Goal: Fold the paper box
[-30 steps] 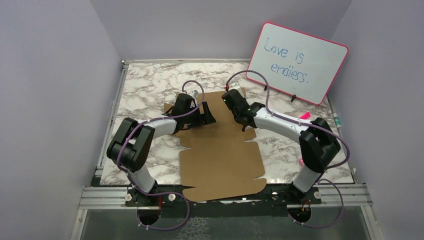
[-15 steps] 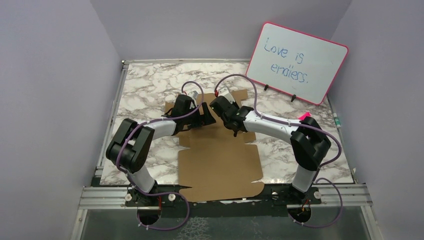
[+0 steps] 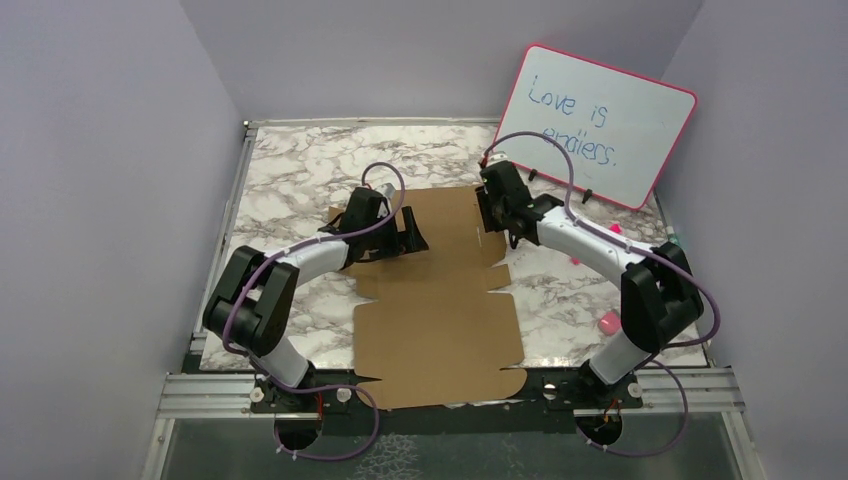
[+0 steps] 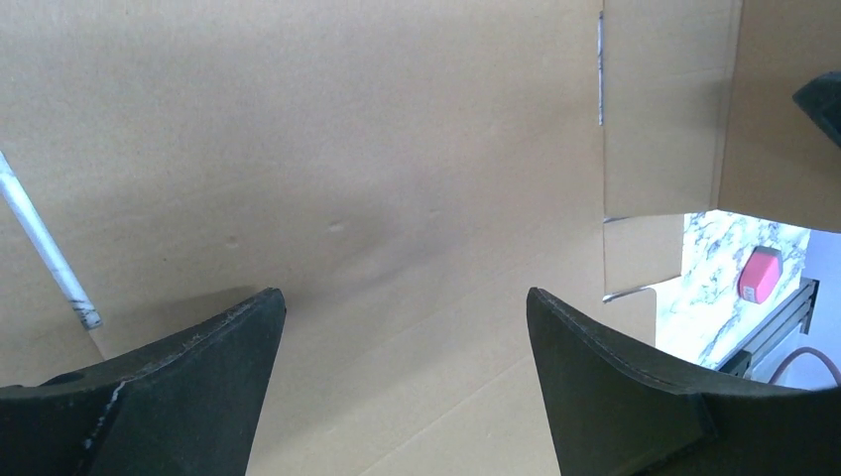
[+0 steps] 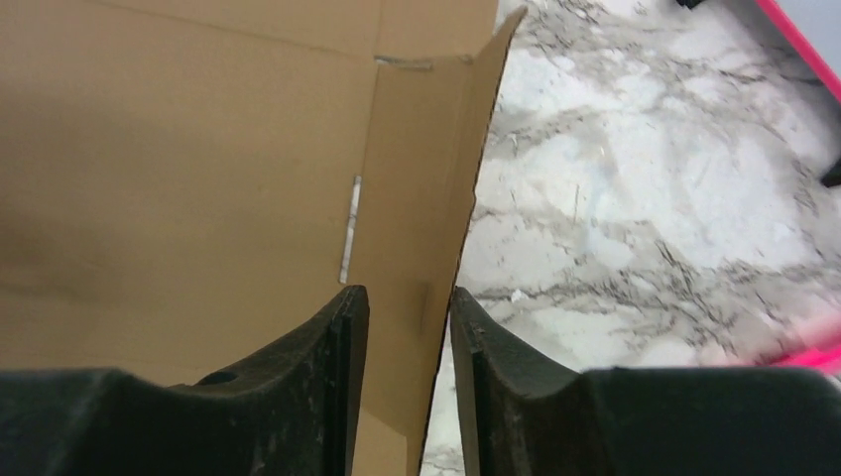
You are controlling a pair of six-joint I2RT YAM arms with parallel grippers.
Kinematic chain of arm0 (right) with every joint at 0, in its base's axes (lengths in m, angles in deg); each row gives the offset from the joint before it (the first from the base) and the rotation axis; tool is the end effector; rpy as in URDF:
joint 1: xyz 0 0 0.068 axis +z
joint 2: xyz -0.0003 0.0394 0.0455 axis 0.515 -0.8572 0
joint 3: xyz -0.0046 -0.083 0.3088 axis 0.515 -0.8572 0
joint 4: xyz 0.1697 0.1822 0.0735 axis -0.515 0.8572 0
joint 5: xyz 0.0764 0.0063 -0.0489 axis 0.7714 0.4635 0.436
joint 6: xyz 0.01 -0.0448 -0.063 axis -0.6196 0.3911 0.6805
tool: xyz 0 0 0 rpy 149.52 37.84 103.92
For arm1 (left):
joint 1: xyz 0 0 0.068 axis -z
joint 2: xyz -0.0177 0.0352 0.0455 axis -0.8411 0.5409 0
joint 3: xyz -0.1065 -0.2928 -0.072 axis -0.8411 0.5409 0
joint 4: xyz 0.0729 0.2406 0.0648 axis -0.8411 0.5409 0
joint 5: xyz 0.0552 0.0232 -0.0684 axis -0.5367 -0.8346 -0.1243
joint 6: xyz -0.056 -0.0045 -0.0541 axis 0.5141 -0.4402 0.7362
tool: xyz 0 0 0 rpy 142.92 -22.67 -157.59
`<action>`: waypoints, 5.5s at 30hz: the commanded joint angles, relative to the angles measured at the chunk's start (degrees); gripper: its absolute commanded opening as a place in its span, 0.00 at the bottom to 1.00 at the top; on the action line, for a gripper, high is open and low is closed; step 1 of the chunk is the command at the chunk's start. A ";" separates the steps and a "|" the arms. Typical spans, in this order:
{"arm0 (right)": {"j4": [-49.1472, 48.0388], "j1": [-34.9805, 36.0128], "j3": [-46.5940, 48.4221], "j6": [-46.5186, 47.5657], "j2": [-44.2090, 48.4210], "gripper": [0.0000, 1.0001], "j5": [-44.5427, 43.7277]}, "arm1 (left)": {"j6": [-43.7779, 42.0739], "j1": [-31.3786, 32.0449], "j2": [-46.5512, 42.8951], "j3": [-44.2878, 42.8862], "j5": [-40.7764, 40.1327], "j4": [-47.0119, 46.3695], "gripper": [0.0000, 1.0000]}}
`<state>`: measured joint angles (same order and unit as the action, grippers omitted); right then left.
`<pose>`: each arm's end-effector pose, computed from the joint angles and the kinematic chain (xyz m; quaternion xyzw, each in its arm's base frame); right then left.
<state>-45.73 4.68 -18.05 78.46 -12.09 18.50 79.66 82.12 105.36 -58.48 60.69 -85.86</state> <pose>0.3175 0.1968 0.2670 -0.1515 0.9076 -0.0388 0.3897 0.3018 -0.1632 0.1983 -0.0122 0.9102 -0.3202 0.2626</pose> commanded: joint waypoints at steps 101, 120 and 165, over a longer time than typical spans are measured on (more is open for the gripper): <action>-15.39 -13.86 -2.67 -4.16 3.60 0.90 45.88 | -13.86 -27.50 22.30 -38.17 18.04 20.57 0.75; -15.57 -13.83 -1.40 -2.30 2.01 0.92 49.04 | -17.79 -27.67 28.84 -42.00 25.88 21.69 0.22; 30.61 -13.77 54.44 55.16 -27.70 0.85 61.69 | -28.96 -18.27 1.93 -33.70 20.59 21.52 0.02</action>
<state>-20.97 -9.26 32.31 130.18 -37.62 78.37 52.58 62.45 110.04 -92.95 82.09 -64.09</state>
